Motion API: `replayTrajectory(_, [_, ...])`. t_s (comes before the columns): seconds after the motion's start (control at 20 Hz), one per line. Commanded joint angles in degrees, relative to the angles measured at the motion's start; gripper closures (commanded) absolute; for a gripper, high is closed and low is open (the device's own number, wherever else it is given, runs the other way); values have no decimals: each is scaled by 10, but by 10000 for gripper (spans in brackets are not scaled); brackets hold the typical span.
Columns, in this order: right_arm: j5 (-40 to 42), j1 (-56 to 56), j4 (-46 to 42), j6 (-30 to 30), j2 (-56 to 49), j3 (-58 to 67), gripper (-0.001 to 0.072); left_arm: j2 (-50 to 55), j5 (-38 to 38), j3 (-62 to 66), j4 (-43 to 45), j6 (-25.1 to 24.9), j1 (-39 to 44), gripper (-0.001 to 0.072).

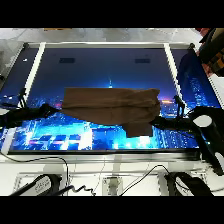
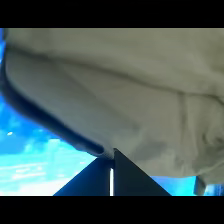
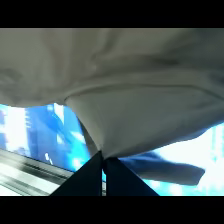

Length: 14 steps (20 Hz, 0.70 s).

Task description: Fold the clothes and pants, and hang the long-sleeved shirts on hangers.

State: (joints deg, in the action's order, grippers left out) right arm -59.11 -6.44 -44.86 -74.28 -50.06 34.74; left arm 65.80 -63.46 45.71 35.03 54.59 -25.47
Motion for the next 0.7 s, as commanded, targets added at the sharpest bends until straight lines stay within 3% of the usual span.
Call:
replayTrajectory(0.0, [17,1,40,-50,75,8,695,-122,36,-19,-3,38,0,695])
replayTrajectory(0.15, [175,23,137,-52,66,10,696,-155,168,-23,-31,42,36,695])
replayTrajectory(0.35, [353,95,140,-51,-56,61,697,-77,350,-22,-60,51,127,695])
replayTrajectory(0.45, [384,95,139,-51,-147,125,696,-20,423,-19,-90,63,148,694])
replayTrajectory(0.65, [396,82,134,-52,-323,277,695,107,433,42,-137,63,151,693])
